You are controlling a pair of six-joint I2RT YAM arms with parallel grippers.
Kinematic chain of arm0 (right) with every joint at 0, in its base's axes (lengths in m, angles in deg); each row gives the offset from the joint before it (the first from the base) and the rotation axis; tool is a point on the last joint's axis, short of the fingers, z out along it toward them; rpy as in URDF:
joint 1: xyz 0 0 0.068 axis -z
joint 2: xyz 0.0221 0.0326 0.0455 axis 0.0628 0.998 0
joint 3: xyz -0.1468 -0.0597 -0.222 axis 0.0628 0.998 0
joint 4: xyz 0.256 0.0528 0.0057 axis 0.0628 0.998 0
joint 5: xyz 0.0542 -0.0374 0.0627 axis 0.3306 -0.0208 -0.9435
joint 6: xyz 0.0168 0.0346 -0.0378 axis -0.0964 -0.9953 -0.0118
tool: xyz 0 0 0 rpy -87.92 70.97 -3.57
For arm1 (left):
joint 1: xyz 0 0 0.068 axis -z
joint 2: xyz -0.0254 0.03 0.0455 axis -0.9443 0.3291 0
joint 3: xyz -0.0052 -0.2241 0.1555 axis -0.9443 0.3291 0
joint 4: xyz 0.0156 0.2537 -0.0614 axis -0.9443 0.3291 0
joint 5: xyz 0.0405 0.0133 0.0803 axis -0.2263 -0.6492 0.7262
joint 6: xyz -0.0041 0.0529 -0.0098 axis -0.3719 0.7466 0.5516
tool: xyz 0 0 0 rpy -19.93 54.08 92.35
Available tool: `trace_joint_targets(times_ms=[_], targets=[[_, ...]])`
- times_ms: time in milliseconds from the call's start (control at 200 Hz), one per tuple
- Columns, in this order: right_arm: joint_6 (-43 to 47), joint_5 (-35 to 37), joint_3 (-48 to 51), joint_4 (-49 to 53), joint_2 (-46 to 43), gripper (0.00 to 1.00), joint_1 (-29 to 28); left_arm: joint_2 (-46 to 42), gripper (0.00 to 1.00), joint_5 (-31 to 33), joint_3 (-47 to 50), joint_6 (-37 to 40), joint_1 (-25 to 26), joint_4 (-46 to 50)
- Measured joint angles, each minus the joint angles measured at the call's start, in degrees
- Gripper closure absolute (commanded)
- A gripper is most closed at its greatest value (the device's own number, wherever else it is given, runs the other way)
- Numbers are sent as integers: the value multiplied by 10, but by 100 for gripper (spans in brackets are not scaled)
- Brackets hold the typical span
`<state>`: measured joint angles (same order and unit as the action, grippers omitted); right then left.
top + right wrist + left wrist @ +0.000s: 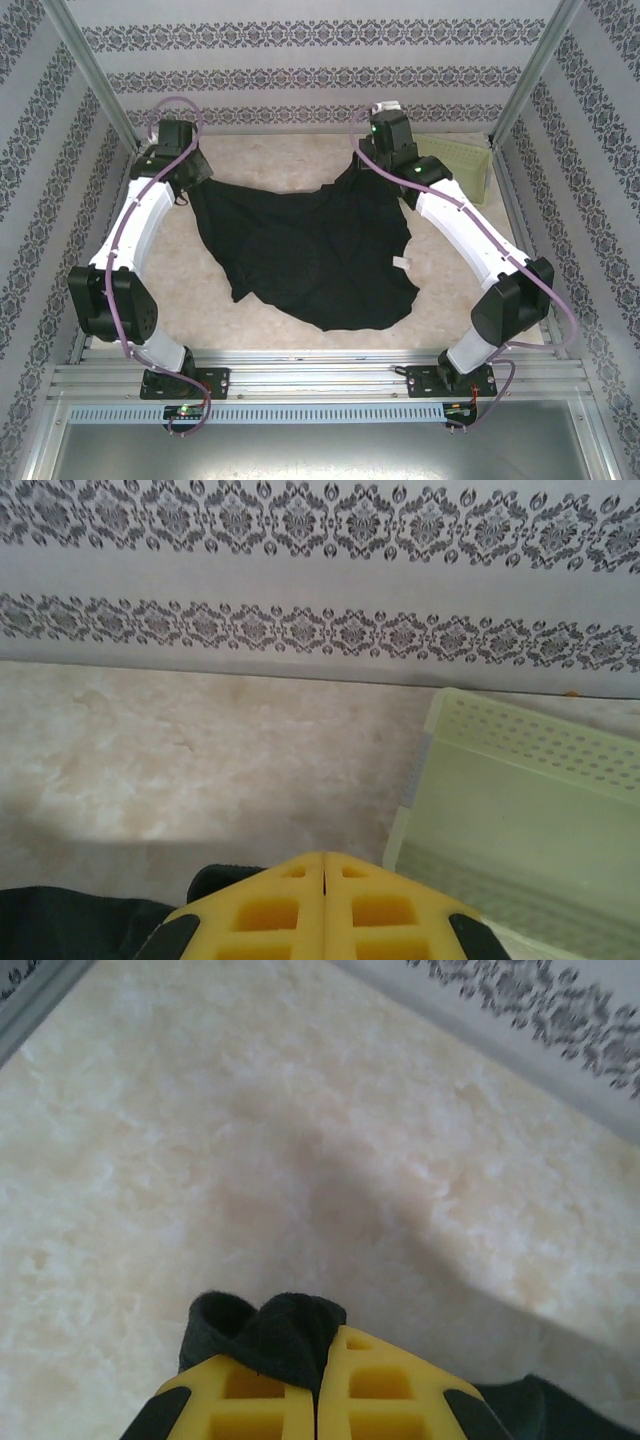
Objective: Fold the inside-out t-shirt
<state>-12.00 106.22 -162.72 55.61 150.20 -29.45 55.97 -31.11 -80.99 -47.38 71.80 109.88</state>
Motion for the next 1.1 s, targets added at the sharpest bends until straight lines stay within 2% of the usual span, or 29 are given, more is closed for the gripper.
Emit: trace_joint_targets(times_ms=[110,360,425,490,550,620,749,929,1019,1099], targets=[[0,-18,-106,6,34,100,26,48,100,-17,-131,-1,-24,21],[1,-51,-504,75,149,100,70,184,100,-44,-557,6,-68,101],[1,-60,-570,94,159,100,71,185,100,-54,-610,10,-78,117],[0,-74,-589,104,149,100,71,166,100,-60,-614,14,-90,125],[0,-89,-565,104,128,100,70,130,100,-67,-574,19,-101,124],[-2,-107,-469,89,78,100,65,67,100,-84,-475,24,-108,110],[-9,-123,-214,40,-30,100,50,-81,100,-122,-191,17,-108,30],[-61,-153,126,-1,-141,100,43,-275,100,-156,242,-52,-108,-75],[-101,-167,275,-13,-194,100,43,-318,99,-164,383,-67,-108,-76],[-139,-171,392,-13,-244,100,43,-334,93,-183,467,-75,-108,-79]])
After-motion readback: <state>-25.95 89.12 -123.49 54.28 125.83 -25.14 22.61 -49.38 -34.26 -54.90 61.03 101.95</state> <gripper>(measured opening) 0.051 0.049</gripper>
